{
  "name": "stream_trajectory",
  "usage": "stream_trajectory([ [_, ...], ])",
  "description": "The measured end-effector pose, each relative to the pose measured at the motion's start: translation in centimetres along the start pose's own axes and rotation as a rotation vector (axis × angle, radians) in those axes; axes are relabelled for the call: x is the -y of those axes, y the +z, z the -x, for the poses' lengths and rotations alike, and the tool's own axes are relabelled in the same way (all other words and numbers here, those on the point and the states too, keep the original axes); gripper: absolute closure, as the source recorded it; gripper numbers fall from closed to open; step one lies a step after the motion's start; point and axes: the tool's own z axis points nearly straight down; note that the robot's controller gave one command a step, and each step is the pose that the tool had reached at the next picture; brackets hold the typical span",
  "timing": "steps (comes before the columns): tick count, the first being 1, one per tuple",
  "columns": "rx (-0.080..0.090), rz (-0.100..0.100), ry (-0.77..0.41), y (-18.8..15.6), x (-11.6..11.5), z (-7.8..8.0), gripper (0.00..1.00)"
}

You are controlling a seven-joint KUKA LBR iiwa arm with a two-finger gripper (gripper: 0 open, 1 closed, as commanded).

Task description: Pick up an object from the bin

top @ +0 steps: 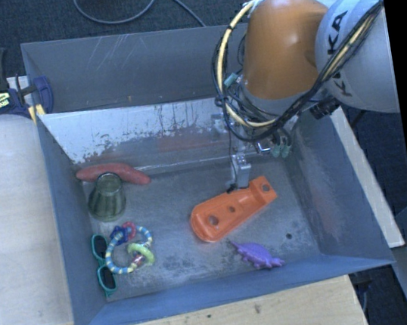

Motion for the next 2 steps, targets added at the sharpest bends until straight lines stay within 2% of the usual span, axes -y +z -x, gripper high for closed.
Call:
stream_trajectory([
  [1, 0.009, 0.000, 0.000, -0.5, 0.0, 0.1, 0.00],
  [2, 0.015, 0.001, -0.064, 0.7, 0.8, -0.6, 0.00],
])
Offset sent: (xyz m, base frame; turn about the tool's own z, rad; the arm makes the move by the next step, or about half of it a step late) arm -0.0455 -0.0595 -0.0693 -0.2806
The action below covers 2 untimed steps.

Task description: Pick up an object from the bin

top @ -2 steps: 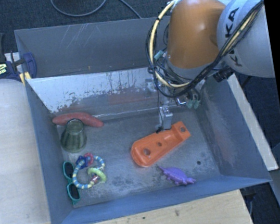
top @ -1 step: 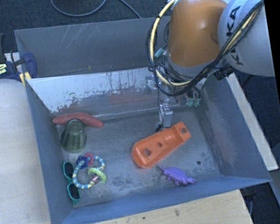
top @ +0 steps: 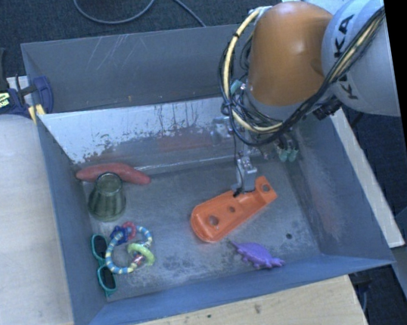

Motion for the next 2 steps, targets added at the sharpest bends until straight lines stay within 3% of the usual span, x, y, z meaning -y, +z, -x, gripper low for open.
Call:
stream_trajectory([
  [1, -0.003, -0.001, -0.238, 4.7, 2.8, -2.6, 0.00],
  [2, 0.003, 0.000, -0.010, 11.3, 5.7, -8.2, 1.00],
])
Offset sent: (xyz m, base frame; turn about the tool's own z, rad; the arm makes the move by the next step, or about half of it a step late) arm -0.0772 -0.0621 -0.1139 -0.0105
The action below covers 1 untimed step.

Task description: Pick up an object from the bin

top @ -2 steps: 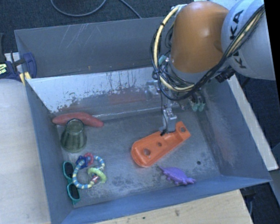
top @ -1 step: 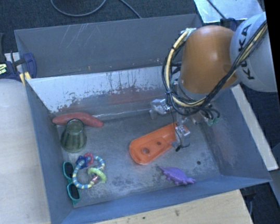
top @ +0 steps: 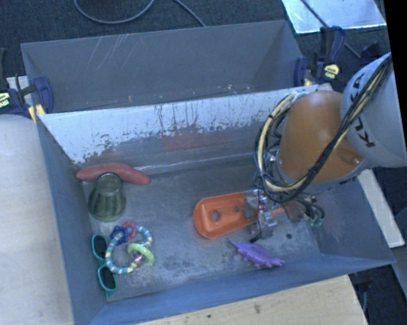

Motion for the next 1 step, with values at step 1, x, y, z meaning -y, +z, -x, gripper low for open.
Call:
stream_trajectory([
  [1, 0.000, 0.000, 0.000, 0.00, 0.00, 0.00, 1.00],
])
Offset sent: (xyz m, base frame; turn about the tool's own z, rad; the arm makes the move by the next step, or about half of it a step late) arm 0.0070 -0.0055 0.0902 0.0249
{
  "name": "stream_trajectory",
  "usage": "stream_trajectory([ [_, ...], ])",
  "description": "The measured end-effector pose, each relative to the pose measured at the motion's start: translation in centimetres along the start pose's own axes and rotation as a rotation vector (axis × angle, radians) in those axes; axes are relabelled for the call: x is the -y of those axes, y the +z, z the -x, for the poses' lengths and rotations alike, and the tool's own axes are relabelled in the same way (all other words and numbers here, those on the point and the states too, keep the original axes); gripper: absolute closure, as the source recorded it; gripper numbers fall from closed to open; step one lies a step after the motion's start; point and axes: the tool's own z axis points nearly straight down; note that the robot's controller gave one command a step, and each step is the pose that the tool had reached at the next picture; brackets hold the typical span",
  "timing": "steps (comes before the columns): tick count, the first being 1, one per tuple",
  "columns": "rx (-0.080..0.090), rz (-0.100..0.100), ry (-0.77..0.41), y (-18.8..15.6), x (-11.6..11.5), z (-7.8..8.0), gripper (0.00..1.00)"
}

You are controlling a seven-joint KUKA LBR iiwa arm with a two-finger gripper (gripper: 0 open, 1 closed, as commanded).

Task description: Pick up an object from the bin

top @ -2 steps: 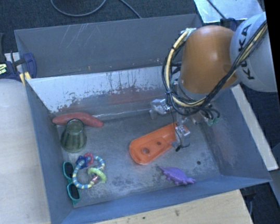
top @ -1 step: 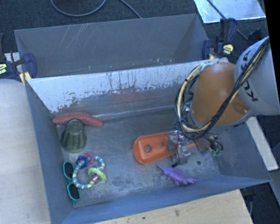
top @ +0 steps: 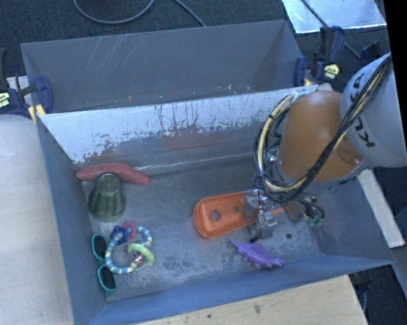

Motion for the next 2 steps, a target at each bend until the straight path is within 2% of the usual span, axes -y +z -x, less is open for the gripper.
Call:
stream_trajectory([
  [1, -0.009, 0.001, 0.009, -3.5, 0.2, 0.1, 1.00],
  [2, 0.003, 0.000, -0.026, -13.9, -0.3, 1.0, 1.00],
])
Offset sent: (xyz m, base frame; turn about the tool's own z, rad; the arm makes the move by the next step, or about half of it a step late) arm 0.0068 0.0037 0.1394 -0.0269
